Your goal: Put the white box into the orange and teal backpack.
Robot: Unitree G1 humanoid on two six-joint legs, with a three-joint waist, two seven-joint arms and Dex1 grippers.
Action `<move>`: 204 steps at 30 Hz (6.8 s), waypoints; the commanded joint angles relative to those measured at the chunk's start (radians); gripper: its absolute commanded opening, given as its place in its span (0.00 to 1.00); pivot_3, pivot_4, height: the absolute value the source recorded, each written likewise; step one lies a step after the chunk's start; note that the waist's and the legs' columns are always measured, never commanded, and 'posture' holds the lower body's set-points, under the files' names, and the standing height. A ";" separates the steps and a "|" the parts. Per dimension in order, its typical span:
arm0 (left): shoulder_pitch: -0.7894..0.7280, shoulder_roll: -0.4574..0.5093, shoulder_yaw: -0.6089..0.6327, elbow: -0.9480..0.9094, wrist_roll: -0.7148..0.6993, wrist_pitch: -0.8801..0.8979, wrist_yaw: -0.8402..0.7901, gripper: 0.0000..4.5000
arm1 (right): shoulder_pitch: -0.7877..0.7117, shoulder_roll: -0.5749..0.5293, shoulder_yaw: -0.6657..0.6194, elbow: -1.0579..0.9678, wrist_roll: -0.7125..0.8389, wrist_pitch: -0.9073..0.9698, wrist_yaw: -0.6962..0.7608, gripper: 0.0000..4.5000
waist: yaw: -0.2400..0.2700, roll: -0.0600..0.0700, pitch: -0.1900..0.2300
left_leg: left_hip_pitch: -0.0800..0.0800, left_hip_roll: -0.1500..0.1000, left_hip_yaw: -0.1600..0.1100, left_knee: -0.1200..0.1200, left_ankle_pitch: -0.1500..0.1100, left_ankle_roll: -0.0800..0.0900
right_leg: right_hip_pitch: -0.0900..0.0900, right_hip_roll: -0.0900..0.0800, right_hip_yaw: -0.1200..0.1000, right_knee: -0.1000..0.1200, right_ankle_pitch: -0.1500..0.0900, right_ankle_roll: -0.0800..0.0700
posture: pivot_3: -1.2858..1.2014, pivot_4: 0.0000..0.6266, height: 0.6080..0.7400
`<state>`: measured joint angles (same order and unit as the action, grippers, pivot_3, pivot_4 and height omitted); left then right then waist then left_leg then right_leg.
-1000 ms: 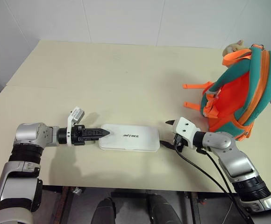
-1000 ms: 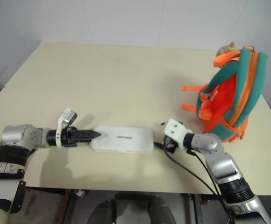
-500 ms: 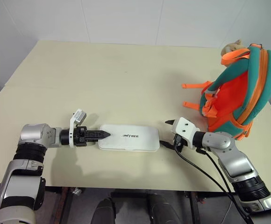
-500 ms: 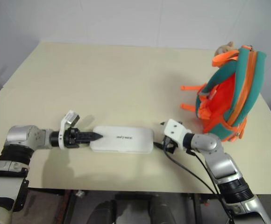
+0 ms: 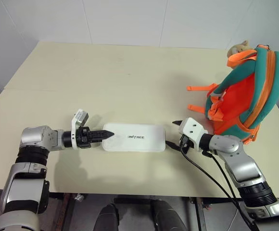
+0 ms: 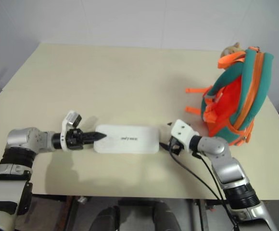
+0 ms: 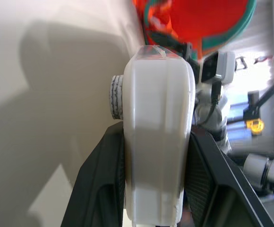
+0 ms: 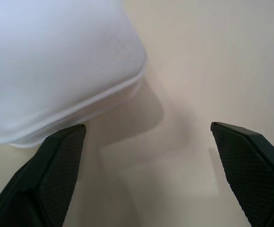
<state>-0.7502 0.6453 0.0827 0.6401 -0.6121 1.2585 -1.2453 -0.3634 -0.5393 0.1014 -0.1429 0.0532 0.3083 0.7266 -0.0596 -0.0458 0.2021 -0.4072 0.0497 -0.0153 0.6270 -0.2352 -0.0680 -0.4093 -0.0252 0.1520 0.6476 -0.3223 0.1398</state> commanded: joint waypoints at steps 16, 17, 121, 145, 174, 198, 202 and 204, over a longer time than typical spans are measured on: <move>0.105 -0.142 0.457 -0.290 -0.255 0.176 0.397 0.29 | 0.001 0.421 -0.254 -0.252 -0.167 0.082 -0.787 1.00 | -0.001 0.000 0.000 | 0.001 0.000 -0.001 -0.001 0.001 -0.003 | -0.001 -0.001 0.000 0.004 0.000 -0.001 | 0.52 0.24 1.00; 0.107 -0.144 0.461 -0.296 -0.261 0.178 0.408 0.29 | -0.009 0.432 -0.259 -0.237 -0.168 0.082 -0.809 1.00 | -0.002 0.000 0.000 | 0.001 0.000 -0.001 -0.001 0.001 -0.003 | -0.001 -0.001 0.000 0.004 -0.001 -0.001 | 0.52 0.24 1.00; 0.190 0.320 0.596 -0.367 -0.342 -0.390 -0.129 0.29 | -0.035 -0.129 -0.112 -0.339 0.825 0.273 0.474 0.00 | -0.021 0.000 0.000 | -0.015 0.001 -0.003 -0.007 0.003 -0.004 | -0.017 -0.001 -0.006 0.003 -0.004 -0.004 | 0.52 0.24 1.00; 0.151 0.363 0.342 -0.386 -0.223 -0.595 -0.297 0.29 | -0.046 -0.108 -0.097 -0.321 0.786 0.253 0.469 0.00 | -0.021 0.000 0.000 | -0.015 0.001 -0.004 0.000 0.003 -0.004 | -0.016 0.000 -0.006 0.007 -0.003 -0.004 | 0.52 0.24 1.00; -0.291 -0.026 -0.197 -0.259 0.201 -0.787 -0.122 0.28 | -0.069 -0.068 -0.067 -0.294 0.749 0.229 0.452 0.00 | 0.002 0.000 0.000 | -0.014 0.001 -0.005 0.004 0.003 -0.003 | -0.013 0.001 -0.005 0.009 -0.002 -0.002 | 0.52 0.24 1.00; -0.329 0.005 -0.151 -0.438 0.217 -0.556 -0.053 1.00 | -0.061 -0.058 -0.071 -0.308 0.748 0.221 0.401 0.00 | 0.003 0.001 0.001 | -0.013 -0.001 -0.008 0.008 0.003 -0.002 | -0.008 0.001 -0.004 0.007 0.000 0.002 | 0.52 0.24 1.00; -0.290 0.054 -0.110 -0.511 0.186 -0.504 -0.029 1.00 | -0.067 -0.053 -0.069 -0.298 0.744 0.219 0.406 0.00 | 0.004 0.001 0.001 | -0.013 0.000 -0.008 0.007 0.003 -0.002 | -0.008 0.001 -0.005 0.007 0.000 0.002 | 0.52 0.24 1.00; -0.267 0.059 -0.087 -0.533 0.178 -0.497 0.001 1.00 | -0.072 -0.051 -0.067 -0.292 0.742 0.218 0.410 0.00 | 0.004 0.001 0.001 | -0.013 0.000 -0.008 0.008 0.003 -0.002 | -0.008 0.001 -0.005 0.007 0.000 0.002 | 0.52 0.24 1.00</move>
<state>-1.0270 0.6906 -0.0419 0.1597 -0.4072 0.7549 -1.2673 -0.4179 -0.5972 0.0376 -0.4229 0.7883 0.5461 1.1279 -0.0553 -0.0451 0.2026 -0.4201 0.0492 -0.0233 0.6348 -0.2325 -0.0700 -0.4170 -0.0239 0.1472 0.6544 -0.3223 0.1422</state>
